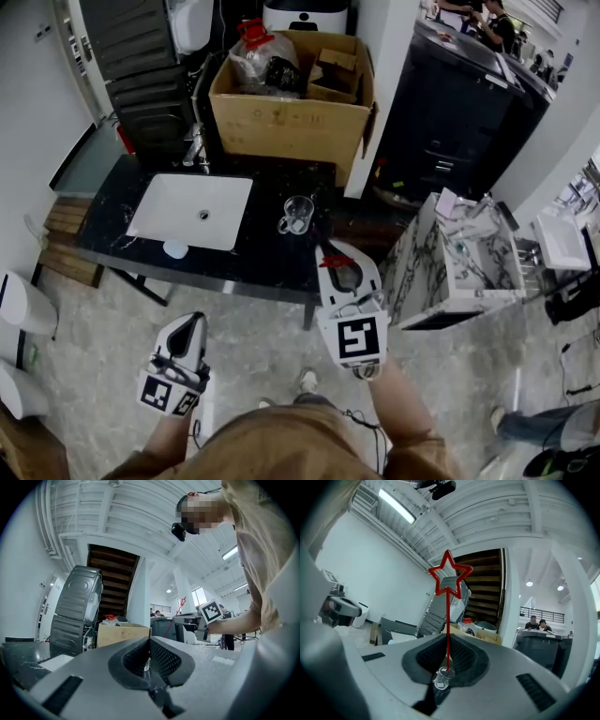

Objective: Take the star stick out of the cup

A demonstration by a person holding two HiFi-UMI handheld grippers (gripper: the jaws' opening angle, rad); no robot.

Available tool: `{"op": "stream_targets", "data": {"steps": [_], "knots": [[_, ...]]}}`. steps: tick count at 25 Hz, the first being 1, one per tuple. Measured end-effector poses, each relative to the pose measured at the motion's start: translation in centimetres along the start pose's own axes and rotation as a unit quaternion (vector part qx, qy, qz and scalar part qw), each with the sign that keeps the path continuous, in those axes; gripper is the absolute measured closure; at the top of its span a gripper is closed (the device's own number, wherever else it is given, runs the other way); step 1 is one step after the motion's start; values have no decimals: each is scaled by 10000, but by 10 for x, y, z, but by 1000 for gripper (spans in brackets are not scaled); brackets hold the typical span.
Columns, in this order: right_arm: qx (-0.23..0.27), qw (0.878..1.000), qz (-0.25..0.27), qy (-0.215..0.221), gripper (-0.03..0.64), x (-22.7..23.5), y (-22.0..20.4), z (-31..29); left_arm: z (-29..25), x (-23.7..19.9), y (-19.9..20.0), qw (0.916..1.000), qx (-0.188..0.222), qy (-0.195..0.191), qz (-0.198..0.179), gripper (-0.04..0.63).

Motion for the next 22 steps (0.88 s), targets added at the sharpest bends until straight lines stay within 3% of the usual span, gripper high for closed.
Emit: {"op": "stream_targets", "data": {"steps": [22], "knots": [[185,9952,-888,-364,604,8,18,47,-2,11,6,9998,45,-176,30,594]]}}
Point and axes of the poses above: the fingertips, and each gripper's own axes: z backward along the fingers, x to its right, y out of its top, the point moved 1 cm from there along z, backward along the fingers, and after that the axes turned 9 degrees about x, right-handed, at the moved point
